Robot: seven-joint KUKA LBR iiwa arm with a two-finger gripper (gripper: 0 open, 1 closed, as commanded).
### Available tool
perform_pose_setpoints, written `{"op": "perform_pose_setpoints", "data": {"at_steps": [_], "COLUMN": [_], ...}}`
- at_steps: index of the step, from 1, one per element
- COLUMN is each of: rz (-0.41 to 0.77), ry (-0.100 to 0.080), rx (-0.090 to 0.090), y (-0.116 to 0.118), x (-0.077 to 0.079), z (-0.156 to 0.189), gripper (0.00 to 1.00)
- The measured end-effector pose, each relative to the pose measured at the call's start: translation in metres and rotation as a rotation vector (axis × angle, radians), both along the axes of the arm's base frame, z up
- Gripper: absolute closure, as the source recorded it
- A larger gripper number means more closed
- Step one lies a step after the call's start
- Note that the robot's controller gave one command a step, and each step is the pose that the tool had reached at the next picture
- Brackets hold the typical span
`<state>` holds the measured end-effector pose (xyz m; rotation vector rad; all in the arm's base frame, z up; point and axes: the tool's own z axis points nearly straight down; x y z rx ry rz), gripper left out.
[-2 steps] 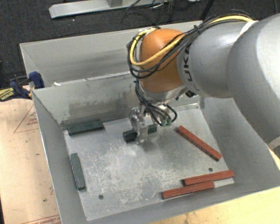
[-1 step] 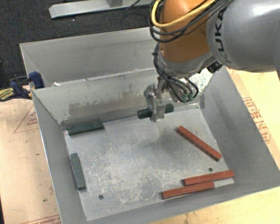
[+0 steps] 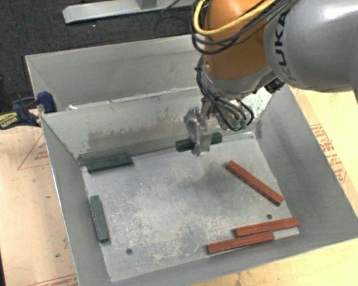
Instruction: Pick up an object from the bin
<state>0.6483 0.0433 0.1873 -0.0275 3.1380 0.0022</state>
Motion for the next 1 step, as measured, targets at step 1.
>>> {"op": "perform_pose_setpoints", "data": {"at_steps": [1], "rz": [-0.014], "ry": [0.007], "rx": [0.000], "y": [-0.0134], "x": [-0.0111], "z": [0.0523], "gripper": [1.00]}}
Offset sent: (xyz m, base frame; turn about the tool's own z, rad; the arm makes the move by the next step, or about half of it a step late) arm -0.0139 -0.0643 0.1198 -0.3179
